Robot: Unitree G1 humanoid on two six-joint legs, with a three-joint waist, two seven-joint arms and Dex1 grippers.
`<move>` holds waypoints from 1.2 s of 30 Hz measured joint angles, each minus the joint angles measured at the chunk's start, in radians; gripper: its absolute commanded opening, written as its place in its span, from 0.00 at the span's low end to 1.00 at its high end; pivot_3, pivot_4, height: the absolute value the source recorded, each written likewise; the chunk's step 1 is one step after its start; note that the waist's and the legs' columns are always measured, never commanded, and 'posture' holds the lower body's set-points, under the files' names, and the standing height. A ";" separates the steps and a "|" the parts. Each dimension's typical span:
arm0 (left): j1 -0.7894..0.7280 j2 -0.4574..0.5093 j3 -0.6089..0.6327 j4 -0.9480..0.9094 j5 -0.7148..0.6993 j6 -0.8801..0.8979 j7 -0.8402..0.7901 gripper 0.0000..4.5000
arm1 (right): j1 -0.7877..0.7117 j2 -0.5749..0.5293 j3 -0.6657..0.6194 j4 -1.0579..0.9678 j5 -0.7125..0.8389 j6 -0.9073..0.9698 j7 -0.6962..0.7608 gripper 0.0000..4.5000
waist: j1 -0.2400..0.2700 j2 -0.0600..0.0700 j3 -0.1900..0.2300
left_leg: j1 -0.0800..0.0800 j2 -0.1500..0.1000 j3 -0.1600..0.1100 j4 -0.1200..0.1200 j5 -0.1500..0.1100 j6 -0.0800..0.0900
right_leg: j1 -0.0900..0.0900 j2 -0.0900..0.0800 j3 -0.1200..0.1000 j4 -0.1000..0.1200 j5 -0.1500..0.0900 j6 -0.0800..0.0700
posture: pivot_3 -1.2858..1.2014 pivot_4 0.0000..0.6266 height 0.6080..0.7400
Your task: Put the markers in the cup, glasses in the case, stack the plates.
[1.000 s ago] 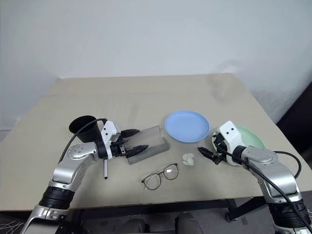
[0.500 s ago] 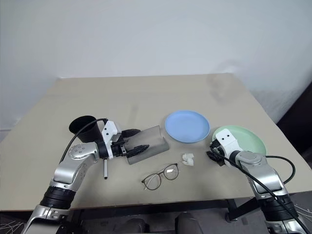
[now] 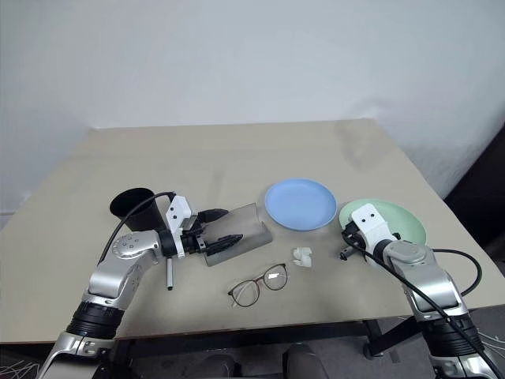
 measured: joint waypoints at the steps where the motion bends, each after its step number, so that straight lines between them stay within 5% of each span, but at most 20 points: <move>1: 0.000 0.001 0.000 0.000 0.000 0.000 0.000 0.94 | -0.025 -0.018 0.000 0.000 -0.004 0.009 0.002 0.00 | 0.000 0.000 0.000 | 0.000 0.000 0.000 0.000 0.000 0.000 | 0.000 0.000 0.000 0.000 0.000 0.000 | 0.52 0.00 1.00; 8: 0.000 -0.003 0.000 0.000 0.000 0.001 -0.003 0.94 | -0.207 -0.066 0.013 -0.038 -0.017 -0.021 0.039 0.00 | 0.000 0.000 0.000 | -0.001 0.000 -0.001 -0.005 0.000 0.000 | -0.002 0.000 -0.001 0.000 0.000 0.000 | 0.52 0.00 1.00; 18: -0.011 -0.010 -0.001 0.002 0.001 0.001 -0.005 0.94 | -0.316 0.093 0.205 0.071 -0.023 -0.226 0.164 0.00 | 0.006 -0.001 0.000 | -0.002 0.000 -0.003 -0.004 0.000 0.000 | -0.002 -0.002 -0.002 -0.001 0.000 0.000 | 0.52 0.00 1.00; 28: -0.013 -0.014 -0.002 0.001 0.001 0.002 0.010 0.94 | -0.340 0.205 0.273 0.371 -0.103 -0.364 0.184 0.00 | 0.005 0.000 0.000 | -0.002 -0.001 -0.003 -0.005 0.000 0.000 | -0.003 -0.001 -0.002 0.000 0.001 0.000 | 0.52 0.00 1.00; 36: -0.013 -0.013 -0.002 0.000 0.001 0.007 0.014 0.94 | -0.361 0.243 0.277 0.399 -0.135 -0.390 0.203 0.00 | 0.005 0.000 0.000 | -0.001 -0.001 -0.003 -0.005 0.000 0.000 | -0.003 -0.001 -0.002 0.000 0.001 0.000 | 0.52 0.00 1.00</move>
